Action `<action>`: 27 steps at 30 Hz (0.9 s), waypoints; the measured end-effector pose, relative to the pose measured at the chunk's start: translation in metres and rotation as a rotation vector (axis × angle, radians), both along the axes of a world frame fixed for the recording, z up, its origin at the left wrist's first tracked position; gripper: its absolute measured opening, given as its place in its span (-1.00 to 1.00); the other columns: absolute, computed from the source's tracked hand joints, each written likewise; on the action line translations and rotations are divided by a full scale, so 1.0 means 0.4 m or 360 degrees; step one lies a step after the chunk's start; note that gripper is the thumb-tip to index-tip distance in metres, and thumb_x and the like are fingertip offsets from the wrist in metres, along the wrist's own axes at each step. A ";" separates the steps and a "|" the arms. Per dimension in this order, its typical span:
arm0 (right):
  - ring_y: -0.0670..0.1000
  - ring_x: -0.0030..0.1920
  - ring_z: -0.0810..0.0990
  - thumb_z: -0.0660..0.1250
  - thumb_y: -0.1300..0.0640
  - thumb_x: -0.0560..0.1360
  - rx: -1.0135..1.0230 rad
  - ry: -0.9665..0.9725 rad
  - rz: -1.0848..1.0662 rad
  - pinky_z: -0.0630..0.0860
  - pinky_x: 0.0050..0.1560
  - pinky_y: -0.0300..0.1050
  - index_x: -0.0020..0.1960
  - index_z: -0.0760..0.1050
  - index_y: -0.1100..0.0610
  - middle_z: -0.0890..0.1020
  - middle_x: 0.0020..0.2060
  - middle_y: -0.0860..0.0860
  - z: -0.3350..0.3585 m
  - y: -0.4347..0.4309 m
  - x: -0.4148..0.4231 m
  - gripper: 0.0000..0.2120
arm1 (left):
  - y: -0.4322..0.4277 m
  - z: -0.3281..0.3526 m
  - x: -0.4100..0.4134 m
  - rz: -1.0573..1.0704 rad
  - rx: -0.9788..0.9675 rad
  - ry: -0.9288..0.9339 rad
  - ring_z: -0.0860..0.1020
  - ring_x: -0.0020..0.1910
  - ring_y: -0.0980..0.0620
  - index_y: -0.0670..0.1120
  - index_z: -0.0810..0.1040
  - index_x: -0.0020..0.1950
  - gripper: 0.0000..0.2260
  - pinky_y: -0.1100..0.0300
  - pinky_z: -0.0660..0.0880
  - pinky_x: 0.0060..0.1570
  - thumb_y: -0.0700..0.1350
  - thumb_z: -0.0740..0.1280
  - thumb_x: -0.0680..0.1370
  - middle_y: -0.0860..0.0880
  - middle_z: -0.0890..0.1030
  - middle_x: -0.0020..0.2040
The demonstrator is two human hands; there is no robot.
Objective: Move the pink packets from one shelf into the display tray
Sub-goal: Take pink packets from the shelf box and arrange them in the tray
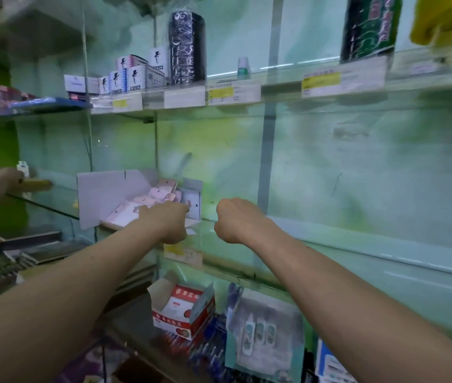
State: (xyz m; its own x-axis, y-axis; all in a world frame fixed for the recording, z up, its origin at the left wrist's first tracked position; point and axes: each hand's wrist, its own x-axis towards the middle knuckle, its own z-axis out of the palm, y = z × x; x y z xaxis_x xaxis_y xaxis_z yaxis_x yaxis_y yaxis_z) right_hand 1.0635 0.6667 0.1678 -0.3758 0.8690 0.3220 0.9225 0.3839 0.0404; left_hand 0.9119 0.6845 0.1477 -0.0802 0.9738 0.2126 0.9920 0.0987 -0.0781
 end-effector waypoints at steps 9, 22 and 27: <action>0.10 -0.13 0.36 0.17 0.25 0.55 -0.0054 -0.0047 0.0081 0.30 -0.23 -0.14 -0.22 0.29 0.17 0.34 -0.25 0.02 -0.033 0.180 -0.092 -0.82 | 0.142 -0.008 -0.062 -0.0010 -0.0071 -0.0005 0.39 0.30 -0.17 -0.10 0.32 0.40 -0.51 -0.09 0.36 0.28 0.09 0.27 0.54 -0.13 0.36 0.38; 0.16 0.18 0.52 0.23 0.00 0.55 -0.0312 -0.0053 -0.0036 0.46 0.03 -0.10 0.26 0.49 0.15 0.54 0.21 0.13 -0.072 0.294 -0.184 -0.64 | 0.283 -0.015 -0.115 -0.0249 -0.0329 -0.0226 0.29 0.44 -0.10 -0.07 -0.09 0.58 -0.19 0.08 0.29 0.33 0.09 0.33 0.52 -0.08 0.22 0.52; 0.12 -0.02 0.54 0.25 -0.06 0.53 -0.0561 0.0041 -0.0130 0.47 -0.07 -0.10 0.15 0.53 0.20 0.59 0.10 0.14 -0.078 0.300 -0.215 -0.63 | 0.290 -0.018 -0.135 -0.0298 -0.0389 -0.0179 0.48 0.14 -0.10 -0.15 0.35 0.35 -0.49 0.12 0.41 0.07 0.05 0.37 0.49 -0.12 0.49 0.28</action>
State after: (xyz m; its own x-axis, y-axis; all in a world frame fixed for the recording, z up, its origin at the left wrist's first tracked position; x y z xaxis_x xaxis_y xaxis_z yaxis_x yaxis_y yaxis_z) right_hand 0.9776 0.7868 0.1368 -0.2960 0.9552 0.0055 0.9497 0.2949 -0.1052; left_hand 0.8579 0.8006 0.1404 0.0957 0.9950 -0.0291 0.9949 -0.0947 0.0338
